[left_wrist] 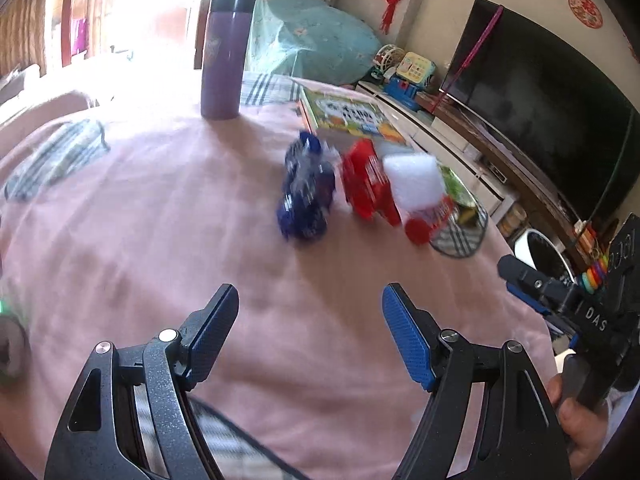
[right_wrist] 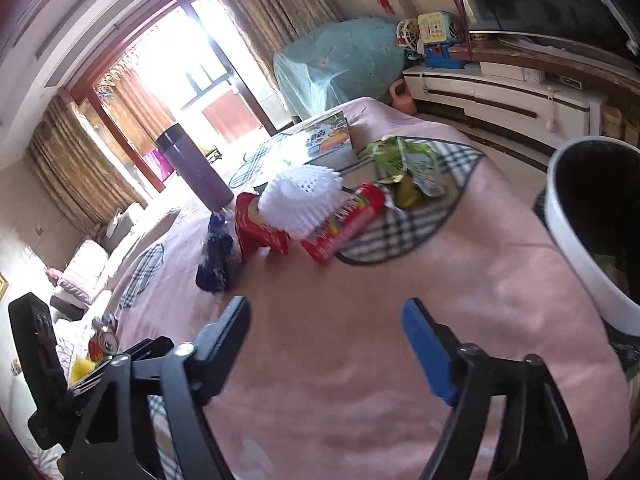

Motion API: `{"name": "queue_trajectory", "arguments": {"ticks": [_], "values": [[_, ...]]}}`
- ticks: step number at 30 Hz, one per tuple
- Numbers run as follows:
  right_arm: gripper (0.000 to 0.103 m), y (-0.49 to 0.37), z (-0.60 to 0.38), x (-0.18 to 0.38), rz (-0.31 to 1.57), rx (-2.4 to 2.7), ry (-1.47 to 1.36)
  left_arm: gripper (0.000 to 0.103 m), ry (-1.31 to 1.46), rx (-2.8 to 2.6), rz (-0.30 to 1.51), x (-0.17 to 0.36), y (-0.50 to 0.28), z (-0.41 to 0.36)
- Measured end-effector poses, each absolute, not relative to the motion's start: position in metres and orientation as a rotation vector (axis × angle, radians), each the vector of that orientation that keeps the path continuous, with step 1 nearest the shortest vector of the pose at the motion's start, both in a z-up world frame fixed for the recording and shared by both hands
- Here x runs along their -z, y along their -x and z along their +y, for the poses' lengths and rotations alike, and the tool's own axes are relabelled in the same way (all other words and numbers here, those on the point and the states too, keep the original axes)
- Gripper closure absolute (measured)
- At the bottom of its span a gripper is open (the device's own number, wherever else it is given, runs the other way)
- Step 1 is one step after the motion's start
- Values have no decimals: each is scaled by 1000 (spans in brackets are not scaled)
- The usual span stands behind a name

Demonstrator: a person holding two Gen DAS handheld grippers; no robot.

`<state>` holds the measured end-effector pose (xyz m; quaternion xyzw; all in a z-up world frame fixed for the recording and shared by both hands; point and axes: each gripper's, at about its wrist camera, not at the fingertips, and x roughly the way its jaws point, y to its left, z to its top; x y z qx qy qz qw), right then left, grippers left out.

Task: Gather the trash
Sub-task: 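Move both open tools back to the blue bag and red candy tube, then grasp the blue plastic bag with the left tool while the right tool grasps the red candy tube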

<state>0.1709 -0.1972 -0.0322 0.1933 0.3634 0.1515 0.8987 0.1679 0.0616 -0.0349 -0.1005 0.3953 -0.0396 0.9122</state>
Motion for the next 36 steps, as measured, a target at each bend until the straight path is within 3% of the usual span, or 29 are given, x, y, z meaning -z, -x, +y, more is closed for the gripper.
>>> {"name": "queue_trajectory", "arguments": {"ticks": [14, 16, 18, 19, 21, 25, 36], "values": [[40, -255, -166, 64, 869, -178, -405, 28, 132, 150, 890, 60, -269, 70], [40, -260, -163, 65, 861, -157, -408, 38, 141, 175, 889, 62, -275, 69], [40, -264, -162, 65, 854, -142, -398, 59, 142, 202, 899, 64, -280, 66], [49, -265, -162, 65, 854, -138, -396, 65, 142, 215, 902, 65, -282, 64], [55, -262, -167, 66, 858, -148, -407, 73, 129, 227, 897, 66, -281, 58], [62, -245, -179, 65, 866, -178, -417, 76, 133, 250, 890, 61, -267, 49], [69, -167, -230, 53, 871, -240, -327, 77, 167, 294, 860, 44, -186, 8]]}}
